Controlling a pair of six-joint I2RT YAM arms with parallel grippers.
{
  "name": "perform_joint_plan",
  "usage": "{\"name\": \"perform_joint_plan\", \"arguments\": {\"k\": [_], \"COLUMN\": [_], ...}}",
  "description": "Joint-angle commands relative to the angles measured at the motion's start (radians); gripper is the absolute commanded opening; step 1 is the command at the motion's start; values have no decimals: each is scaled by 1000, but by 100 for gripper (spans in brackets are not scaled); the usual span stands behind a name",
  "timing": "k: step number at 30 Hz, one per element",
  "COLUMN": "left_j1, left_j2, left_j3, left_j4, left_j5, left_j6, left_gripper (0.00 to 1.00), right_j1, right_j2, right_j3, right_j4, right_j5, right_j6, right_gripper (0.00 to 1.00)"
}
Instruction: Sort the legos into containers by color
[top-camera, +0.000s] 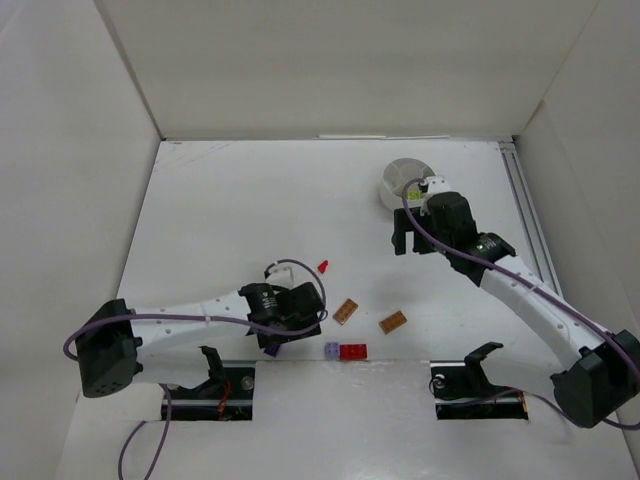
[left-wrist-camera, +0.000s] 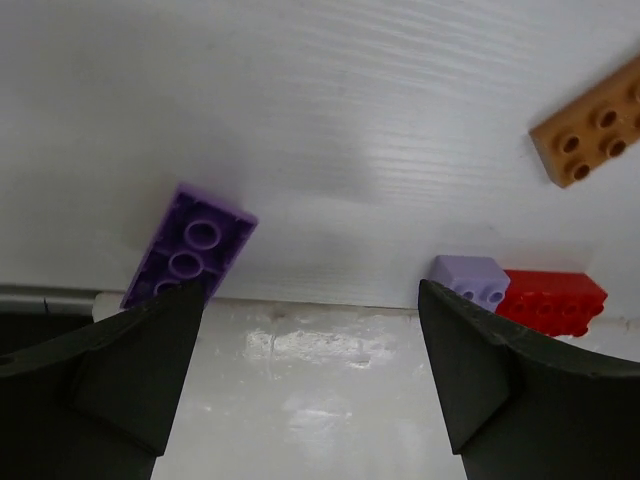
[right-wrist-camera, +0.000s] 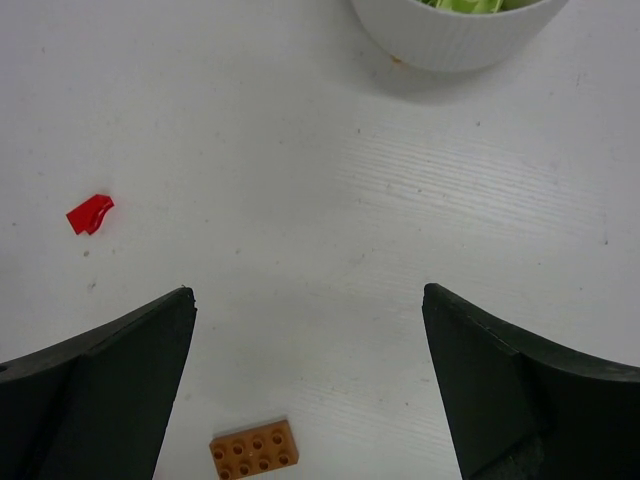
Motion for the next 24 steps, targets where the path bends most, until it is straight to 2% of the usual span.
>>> {"name": "perform_joint_plan", "arguments": {"k": [1, 2, 8, 12, 18, 22, 24], "left_j1": [-36, -36, -36, -36, -36, 23, 33], "left_j2": [-36, -36, 27, 91, 216, 234, 234], "left_j3": [16, 16, 28, 51, 101, 33, 20], "left_j4": [-208, -237, -306, -339, -349, -160, -138], "left_j5": [-90, -101, -136, -175, -175, -114, -96], "left_j6": [-303, -394, -536, -613, -613, -495, -479], "left_gripper": [86, 86, 86, 100, 100, 100, 98], "right_j1": [23, 34, 64, 64, 64, 64, 64], "right_j2": [-23, -23, -42, -52, -72, -94, -94], "right_j3": [-25, -25, -34, -44, -44, -25, -25], "right_j4": [36, 36, 27, 17, 7, -13, -26], "right_j5": [17, 8, 26, 26, 26, 26, 37], "right_j6": [35, 35, 35, 35, 35, 26, 16], "right_gripper": [100, 100, 100, 100, 100, 100, 100]}}
